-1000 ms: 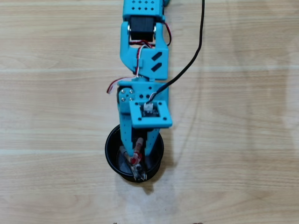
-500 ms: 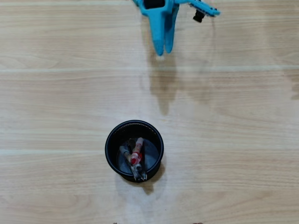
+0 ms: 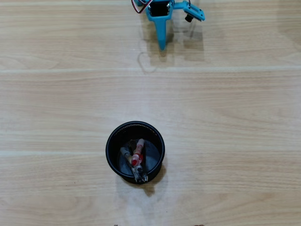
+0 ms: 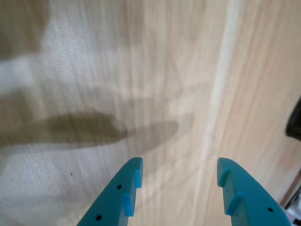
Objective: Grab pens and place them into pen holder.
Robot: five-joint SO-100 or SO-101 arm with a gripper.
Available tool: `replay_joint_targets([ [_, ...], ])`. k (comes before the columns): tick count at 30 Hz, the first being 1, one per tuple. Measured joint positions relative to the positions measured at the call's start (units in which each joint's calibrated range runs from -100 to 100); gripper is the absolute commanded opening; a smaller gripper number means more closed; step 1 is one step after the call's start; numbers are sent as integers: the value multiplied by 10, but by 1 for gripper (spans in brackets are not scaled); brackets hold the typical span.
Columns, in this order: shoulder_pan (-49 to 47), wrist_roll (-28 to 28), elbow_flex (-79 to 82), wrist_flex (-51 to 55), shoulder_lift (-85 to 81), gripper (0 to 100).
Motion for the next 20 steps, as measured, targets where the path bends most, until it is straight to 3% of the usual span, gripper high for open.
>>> replay_joint_targets([
  [7, -39, 58, -1, 5, -2, 18],
  [20, -57, 65, -2, 5, -2, 18],
])
